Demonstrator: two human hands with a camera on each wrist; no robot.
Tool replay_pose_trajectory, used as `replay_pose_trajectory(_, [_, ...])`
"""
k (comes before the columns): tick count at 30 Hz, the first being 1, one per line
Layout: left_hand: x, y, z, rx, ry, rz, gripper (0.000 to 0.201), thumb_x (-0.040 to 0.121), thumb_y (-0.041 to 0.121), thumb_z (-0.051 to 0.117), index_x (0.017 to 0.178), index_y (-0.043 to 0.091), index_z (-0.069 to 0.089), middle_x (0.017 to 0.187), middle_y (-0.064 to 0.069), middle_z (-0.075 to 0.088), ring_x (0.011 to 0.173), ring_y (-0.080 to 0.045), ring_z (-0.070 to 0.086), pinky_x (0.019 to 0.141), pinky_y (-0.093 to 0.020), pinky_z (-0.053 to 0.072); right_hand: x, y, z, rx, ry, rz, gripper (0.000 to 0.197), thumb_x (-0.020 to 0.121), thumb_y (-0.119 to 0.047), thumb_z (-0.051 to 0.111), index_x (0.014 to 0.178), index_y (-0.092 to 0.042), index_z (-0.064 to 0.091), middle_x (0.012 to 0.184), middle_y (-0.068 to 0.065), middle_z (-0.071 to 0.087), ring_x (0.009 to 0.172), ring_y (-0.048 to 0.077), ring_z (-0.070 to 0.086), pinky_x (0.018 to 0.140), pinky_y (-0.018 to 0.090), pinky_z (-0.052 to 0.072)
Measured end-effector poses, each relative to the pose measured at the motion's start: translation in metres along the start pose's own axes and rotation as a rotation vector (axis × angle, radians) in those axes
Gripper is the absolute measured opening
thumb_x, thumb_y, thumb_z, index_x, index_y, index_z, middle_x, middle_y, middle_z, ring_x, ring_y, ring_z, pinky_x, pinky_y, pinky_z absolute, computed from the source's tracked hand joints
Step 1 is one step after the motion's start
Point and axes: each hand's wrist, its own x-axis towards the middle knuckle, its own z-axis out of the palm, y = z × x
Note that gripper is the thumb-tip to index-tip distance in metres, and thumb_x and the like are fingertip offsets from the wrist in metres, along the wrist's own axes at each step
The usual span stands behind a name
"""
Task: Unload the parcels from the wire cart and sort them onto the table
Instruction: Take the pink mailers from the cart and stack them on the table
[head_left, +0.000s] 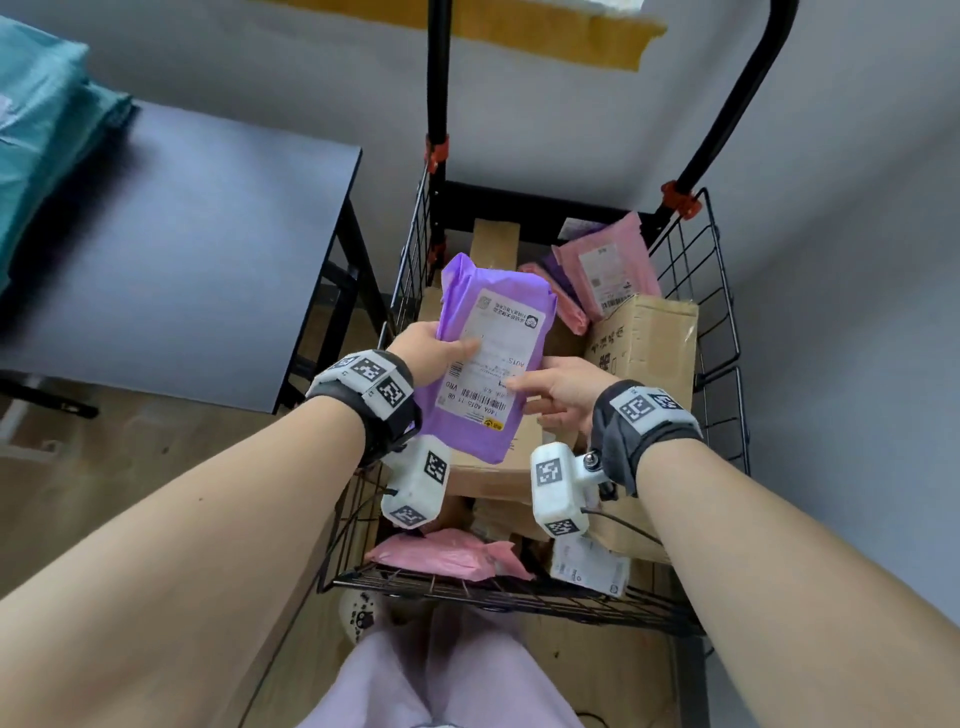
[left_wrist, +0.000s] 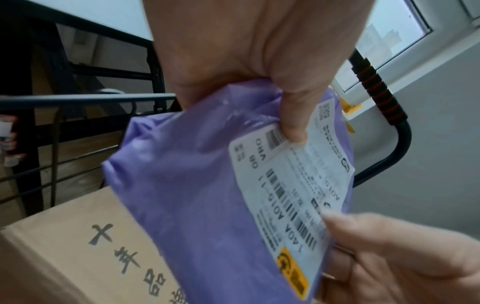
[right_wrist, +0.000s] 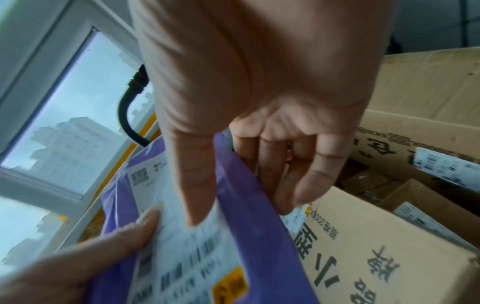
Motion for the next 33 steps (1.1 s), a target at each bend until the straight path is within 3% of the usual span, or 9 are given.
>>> replay_pose_trajectory(5, [-0.011, 0.016, -0.015, -0.036, 0.106, 0.094, 0.020, 0.087, 0.020, 0.066, 0.106, 0.013, 0.062, 0.105, -0.008, 0.067, 0.089, -0.021, 0.064, 0.079, -0.031, 0.051, -0.004, -0.018, -0.001, -0.078, 0.102, -0.126, 0.028, 0.064, -0.007, 0.076, 0.090, -0.015, 0.067, 0.103, 0.009, 0.071, 0.094, 0.023, 0.064, 0.090, 0.037, 0.051])
replay_pose_trajectory(9, [-0.016, 0.029, -0.035, -0.039, 0.266, 0.153, 0.044, 0.079, 0.012, 0.074, 0.117, 0.012, 0.052, 0.102, -0.006, 0.062, 0.089, -0.017, 0.060, 0.067, -0.018, 0.049, -0.017, -0.046, -0.014, -0.231, 0.277, -0.304, 0.018, 0.069, 0.000, 0.067, 0.066, -0.017, 0.060, 0.074, 0.003, 0.063, 0.073, 0.020, 0.058, 0.071, 0.031, 0.051])
replay_pose_trajectory(11, [-0.019, 0.036, -0.044, -0.018, 0.365, 0.177, 0.067, 0.073, 0.007, 0.076, 0.131, 0.013, 0.044, 0.109, -0.005, 0.058, 0.100, -0.016, 0.058, 0.076, -0.012, 0.046, -0.026, -0.062, -0.015, -0.368, 0.318, -0.387, 0.020, 0.069, -0.003, 0.067, 0.060, -0.019, 0.057, 0.070, 0.001, 0.060, 0.071, 0.019, 0.054, 0.064, 0.025, 0.044])
replay_pose_trajectory(15, [-0.030, 0.052, -0.056, 0.329, 0.470, 0.262, 0.098, 0.064, 0.010, 0.077, 0.147, 0.028, 0.026, 0.142, -0.003, 0.040, 0.132, -0.021, 0.038, 0.107, -0.036, 0.037, -0.035, -0.089, -0.003, -0.530, 0.346, -0.526, 0.020, 0.070, -0.005, 0.064, 0.061, -0.023, 0.061, 0.067, -0.003, 0.060, 0.069, 0.014, 0.053, 0.055, 0.018, 0.037])
replay_pose_trajectory(17, [-0.037, 0.058, -0.059, 0.533, 0.360, 0.249, 0.085, 0.063, 0.018, 0.080, 0.138, 0.030, 0.042, 0.134, 0.000, 0.049, 0.123, -0.020, 0.047, 0.101, -0.038, 0.043, -0.038, -0.100, 0.007, -0.553, 0.291, -0.583, 0.021, 0.071, -0.005, 0.063, 0.064, -0.025, 0.065, 0.065, -0.005, 0.062, 0.066, 0.012, 0.054, 0.056, 0.018, 0.040])
replay_pose_trajectory(21, [-0.055, 0.059, -0.064, 0.796, 0.264, 0.121, 0.005, 0.080, 0.025, 0.063, 0.086, 0.025, 0.063, 0.080, 0.001, 0.062, 0.080, -0.021, 0.060, 0.066, -0.026, 0.044, -0.032, -0.114, 0.035, -0.493, 0.184, -0.645, 0.023, 0.069, -0.003, 0.063, 0.060, -0.025, 0.065, 0.063, -0.006, 0.063, 0.066, 0.011, 0.056, 0.064, 0.022, 0.045])
replay_pose_trajectory(24, [-0.067, 0.051, -0.088, 0.722, 0.469, 0.053, 0.012, 0.088, 0.024, 0.051, 0.082, 0.023, 0.061, 0.080, -0.001, 0.060, 0.081, -0.026, 0.059, 0.066, -0.026, 0.040, -0.026, -0.126, 0.054, -0.378, 0.241, -0.689, 0.031, 0.072, -0.006, 0.065, 0.095, -0.026, 0.070, 0.095, -0.004, 0.066, 0.091, 0.014, 0.060, 0.078, 0.021, 0.043])
replay_pose_trajectory(27, [-0.079, 0.040, -0.124, 0.486, 0.626, 0.019, 0.020, 0.094, 0.026, 0.049, 0.099, 0.019, 0.066, 0.099, -0.010, 0.067, 0.094, -0.031, 0.063, 0.073, -0.028, 0.043, -0.018, -0.140, 0.073, -0.250, 0.263, -0.608, 0.059, 0.078, -0.014, 0.068, 0.134, -0.020, 0.049, 0.123, 0.002, 0.055, 0.115, 0.019, 0.053, 0.095, 0.026, 0.039])
replay_pose_trajectory(33, [-0.095, 0.020, -0.202, 0.129, 0.819, 0.100, 0.025, 0.096, 0.027, 0.050, 0.104, 0.010, 0.066, 0.104, -0.013, 0.067, 0.099, -0.030, 0.061, 0.079, -0.028, 0.043, -0.029, -0.170, 0.153, 0.079, -0.135, -0.416, 0.041, 0.086, -0.021, 0.065, 0.124, -0.019, 0.047, 0.105, 0.005, 0.059, 0.064, 0.014, 0.062, 0.076, 0.032, 0.052])
